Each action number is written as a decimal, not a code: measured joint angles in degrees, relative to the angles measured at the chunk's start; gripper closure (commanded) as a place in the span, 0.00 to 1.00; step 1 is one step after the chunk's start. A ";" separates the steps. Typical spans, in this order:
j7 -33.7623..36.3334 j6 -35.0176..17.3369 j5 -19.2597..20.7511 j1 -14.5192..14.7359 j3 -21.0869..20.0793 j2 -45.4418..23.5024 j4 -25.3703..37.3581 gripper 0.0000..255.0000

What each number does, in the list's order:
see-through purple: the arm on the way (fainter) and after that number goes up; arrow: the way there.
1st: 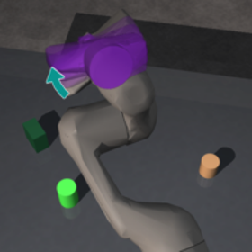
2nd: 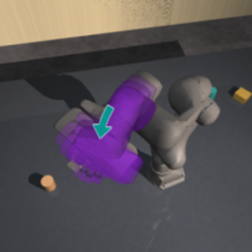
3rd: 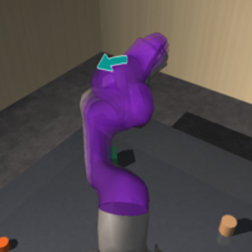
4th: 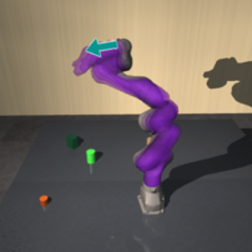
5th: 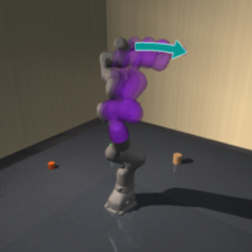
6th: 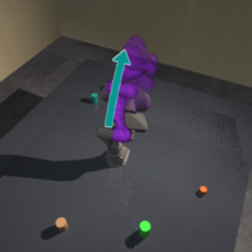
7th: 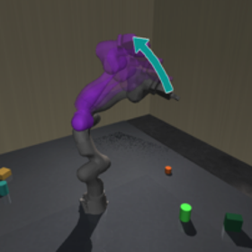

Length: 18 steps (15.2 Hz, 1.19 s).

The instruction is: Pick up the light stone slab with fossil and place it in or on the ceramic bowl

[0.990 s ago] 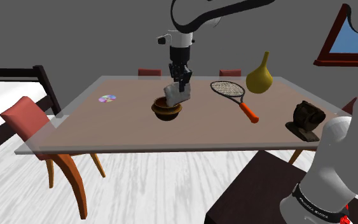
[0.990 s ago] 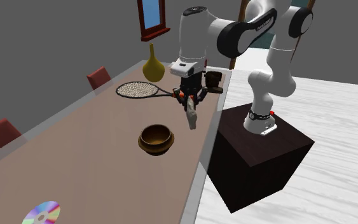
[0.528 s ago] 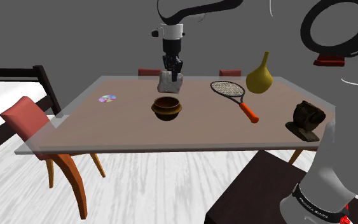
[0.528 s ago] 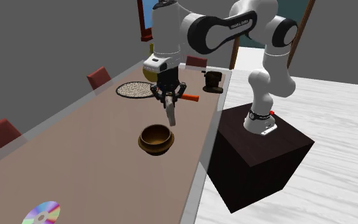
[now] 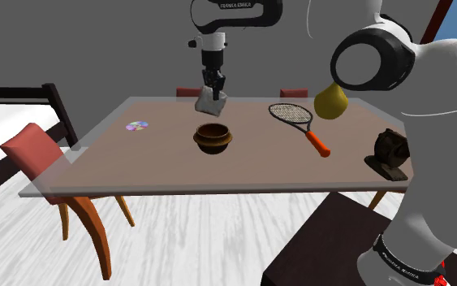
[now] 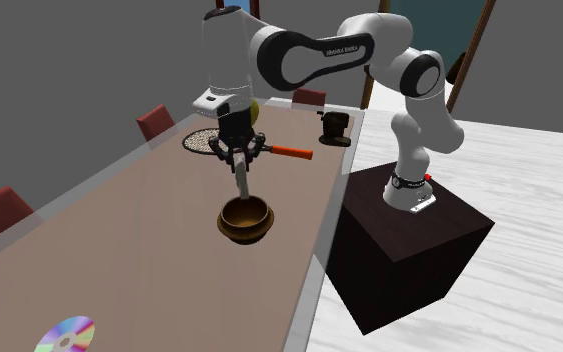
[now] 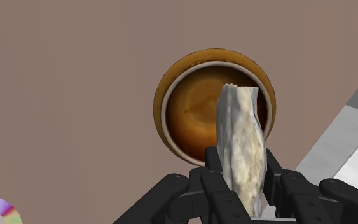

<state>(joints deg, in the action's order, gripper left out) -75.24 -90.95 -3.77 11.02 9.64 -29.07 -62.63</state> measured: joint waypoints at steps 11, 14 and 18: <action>-0.10 -9.48 0.19 0.60 -0.02 1.64 -11.11 1.00; -0.13 -11.64 0.17 0.68 -0.04 1.58 -13.24 1.00; -0.20 -12.15 0.16 0.66 -0.03 1.63 -13.76 1.00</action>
<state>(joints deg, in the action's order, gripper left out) -75.44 -103.10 -3.61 11.68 9.60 -27.44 -76.40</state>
